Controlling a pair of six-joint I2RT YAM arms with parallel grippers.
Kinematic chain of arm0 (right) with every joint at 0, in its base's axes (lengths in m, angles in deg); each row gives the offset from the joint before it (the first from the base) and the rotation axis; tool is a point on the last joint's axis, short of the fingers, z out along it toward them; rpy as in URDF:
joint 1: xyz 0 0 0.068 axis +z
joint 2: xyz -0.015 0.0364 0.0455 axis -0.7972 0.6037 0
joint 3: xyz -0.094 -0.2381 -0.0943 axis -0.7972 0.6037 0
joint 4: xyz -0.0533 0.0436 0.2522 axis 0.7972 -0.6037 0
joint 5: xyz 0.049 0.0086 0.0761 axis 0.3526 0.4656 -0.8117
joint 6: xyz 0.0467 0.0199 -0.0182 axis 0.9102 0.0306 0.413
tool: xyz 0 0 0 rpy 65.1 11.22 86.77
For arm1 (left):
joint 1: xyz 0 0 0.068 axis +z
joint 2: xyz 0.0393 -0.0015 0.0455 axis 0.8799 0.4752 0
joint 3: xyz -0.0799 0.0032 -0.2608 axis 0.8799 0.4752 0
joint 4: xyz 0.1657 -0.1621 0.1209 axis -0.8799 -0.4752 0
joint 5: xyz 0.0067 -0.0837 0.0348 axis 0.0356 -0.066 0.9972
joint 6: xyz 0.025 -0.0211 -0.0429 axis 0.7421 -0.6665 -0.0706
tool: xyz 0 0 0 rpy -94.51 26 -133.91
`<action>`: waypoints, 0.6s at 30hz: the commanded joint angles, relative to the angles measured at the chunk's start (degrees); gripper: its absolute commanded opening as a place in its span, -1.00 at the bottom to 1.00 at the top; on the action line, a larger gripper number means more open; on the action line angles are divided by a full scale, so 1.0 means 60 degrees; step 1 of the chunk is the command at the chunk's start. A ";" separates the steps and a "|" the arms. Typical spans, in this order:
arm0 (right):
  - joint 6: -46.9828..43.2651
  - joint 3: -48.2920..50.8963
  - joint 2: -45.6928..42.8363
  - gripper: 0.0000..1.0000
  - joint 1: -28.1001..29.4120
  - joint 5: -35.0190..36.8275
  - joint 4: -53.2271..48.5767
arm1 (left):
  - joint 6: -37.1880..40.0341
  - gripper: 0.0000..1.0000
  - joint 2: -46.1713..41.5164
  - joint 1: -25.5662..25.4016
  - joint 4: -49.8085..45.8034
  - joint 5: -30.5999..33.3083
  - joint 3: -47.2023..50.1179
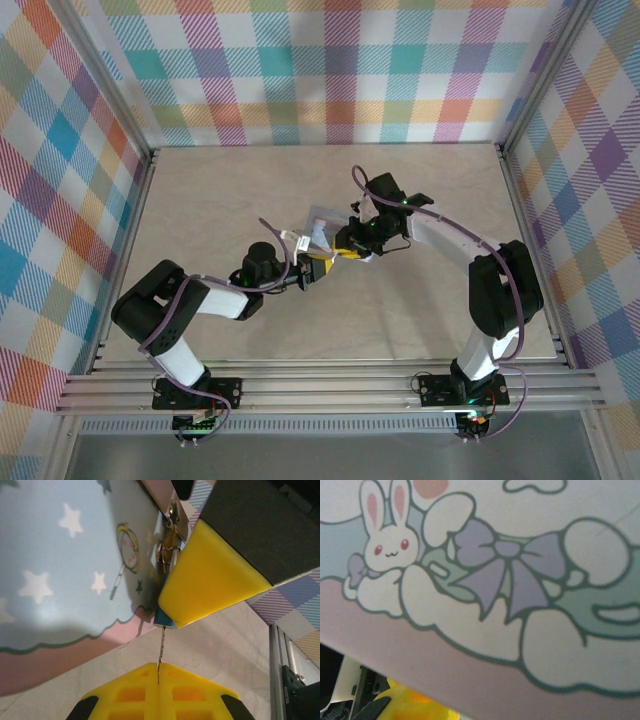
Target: Unlock the padlock with the key
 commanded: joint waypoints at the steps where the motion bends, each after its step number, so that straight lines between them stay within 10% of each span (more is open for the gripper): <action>1: -0.0025 -0.0367 -0.0165 -1.00 -0.0042 -0.0193 0.0293 | 0.0328 -1.00 -0.0071 -0.0201 0.0175 0.0053 -0.0038; 18: -0.0013 -0.0265 -0.0147 -1.00 -0.0035 -0.0201 0.0276 | 0.0382 -1.00 -0.0458 -0.0264 0.0276 0.0774 0.0153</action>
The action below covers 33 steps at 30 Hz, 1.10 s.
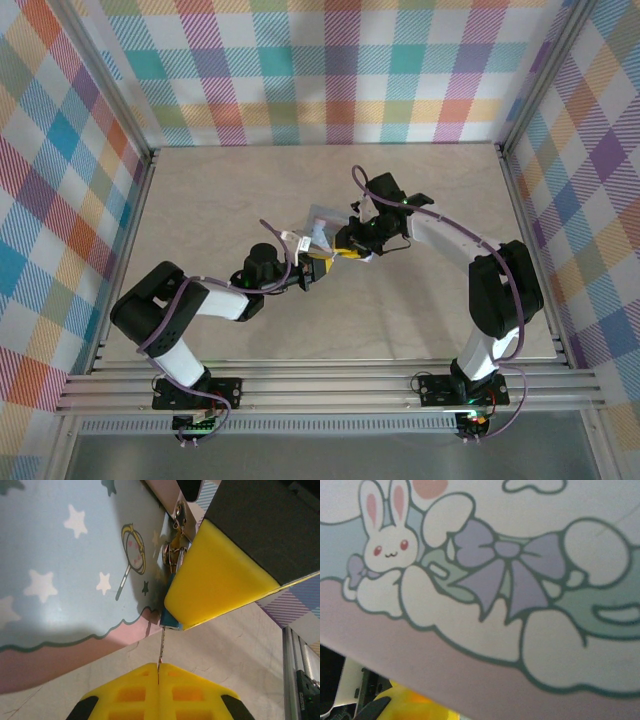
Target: Unlock the padlock with the key
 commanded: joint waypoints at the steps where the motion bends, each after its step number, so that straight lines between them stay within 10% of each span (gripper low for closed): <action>1: -0.0014 -0.0244 -0.0147 -1.00 -0.0035 -0.0222 0.0283 | 0.0155 -1.00 -0.0350 -0.0127 0.0426 0.0144 0.0124; 33: 0.0115 -0.0252 -0.0145 -1.00 -0.0046 -0.0237 0.0376 | 0.0342 -1.00 -0.0540 -0.0292 0.0084 0.0463 0.0063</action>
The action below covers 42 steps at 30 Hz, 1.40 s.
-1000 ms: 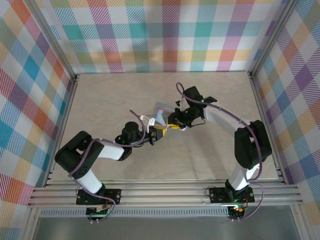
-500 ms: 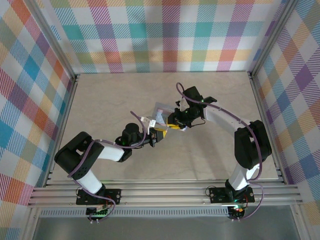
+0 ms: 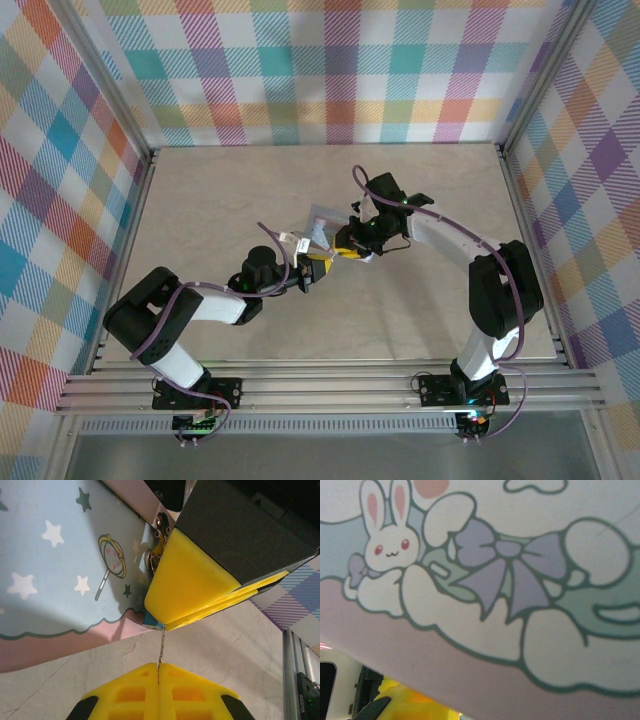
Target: Unlock the padlock with the key
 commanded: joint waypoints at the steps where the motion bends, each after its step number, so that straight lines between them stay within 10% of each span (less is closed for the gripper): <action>1: -0.0065 -0.0243 -0.0153 -1.00 -0.0038 -0.0252 0.0355 | 0.0263 -1.00 -0.0020 -0.0100 0.0111 0.0084 -0.0201; 42: -0.0017 -0.0210 -0.0154 -1.00 -0.0031 -0.0327 0.0398 | 0.0191 -1.00 0.0313 -0.0127 0.0268 -0.0077 -0.0391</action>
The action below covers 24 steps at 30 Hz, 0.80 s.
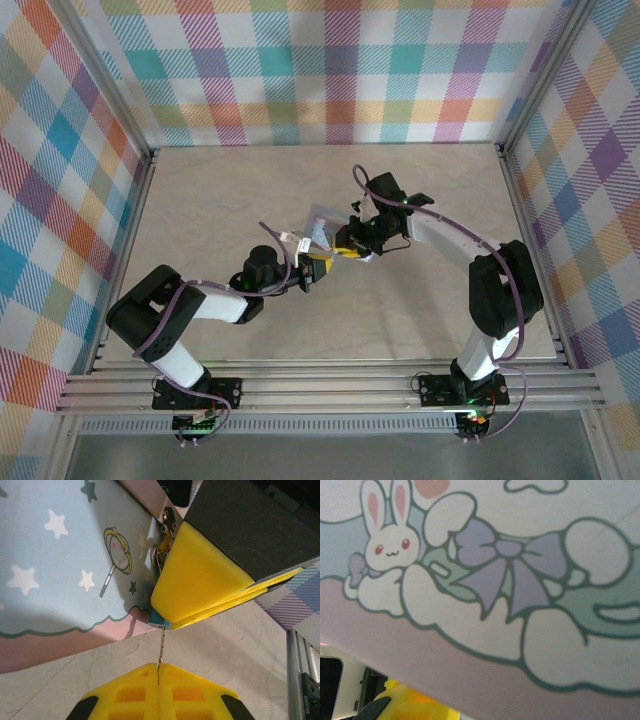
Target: Unlock the padlock with the key
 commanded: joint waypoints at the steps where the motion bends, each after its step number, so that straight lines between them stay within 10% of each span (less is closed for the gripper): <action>1: -0.0021 -0.0207 -0.0163 -1.00 -0.0031 -0.0334 0.0370 | 0.0150 -1.00 0.0142 -0.0118 0.0276 -0.0085 -0.0299; 24: -0.0245 -0.0115 -0.0079 -1.00 -0.0028 -0.0298 0.0262 | -0.0377 -1.00 0.0345 -0.0101 0.0754 -0.0261 -0.0731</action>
